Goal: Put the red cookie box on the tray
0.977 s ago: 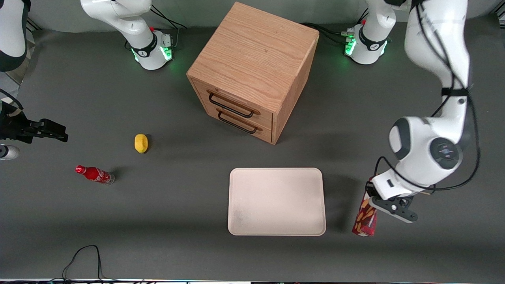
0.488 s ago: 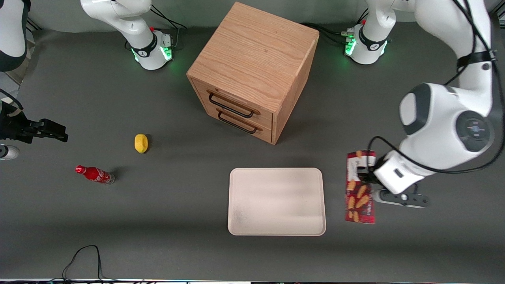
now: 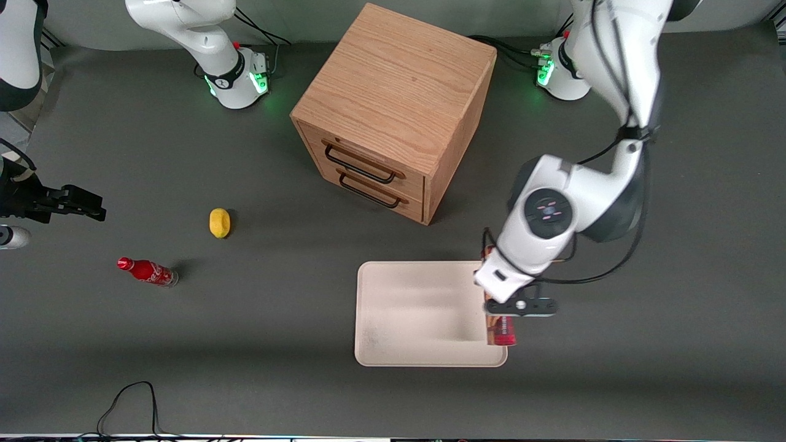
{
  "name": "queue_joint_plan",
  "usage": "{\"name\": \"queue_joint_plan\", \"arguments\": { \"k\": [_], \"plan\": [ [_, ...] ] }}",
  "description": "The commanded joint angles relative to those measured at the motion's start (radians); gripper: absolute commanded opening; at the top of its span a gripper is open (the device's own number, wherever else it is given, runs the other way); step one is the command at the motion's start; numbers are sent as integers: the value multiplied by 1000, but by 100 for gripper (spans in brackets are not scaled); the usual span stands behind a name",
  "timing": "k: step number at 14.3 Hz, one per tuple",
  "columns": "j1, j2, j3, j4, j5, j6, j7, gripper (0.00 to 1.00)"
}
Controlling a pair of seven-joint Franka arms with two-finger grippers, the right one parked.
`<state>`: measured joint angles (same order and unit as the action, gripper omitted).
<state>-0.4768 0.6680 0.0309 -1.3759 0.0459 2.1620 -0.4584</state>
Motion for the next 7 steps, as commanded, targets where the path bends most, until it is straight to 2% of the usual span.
{"name": "queue_joint_plan", "arguments": {
  "k": [1,6,7],
  "plan": [
    [0,57,6,8,28,93,-16,0],
    [1,84,7,-9,28,156,-20,0],
    [1,84,9,-24,28,171,-19,14]
  ]
}}
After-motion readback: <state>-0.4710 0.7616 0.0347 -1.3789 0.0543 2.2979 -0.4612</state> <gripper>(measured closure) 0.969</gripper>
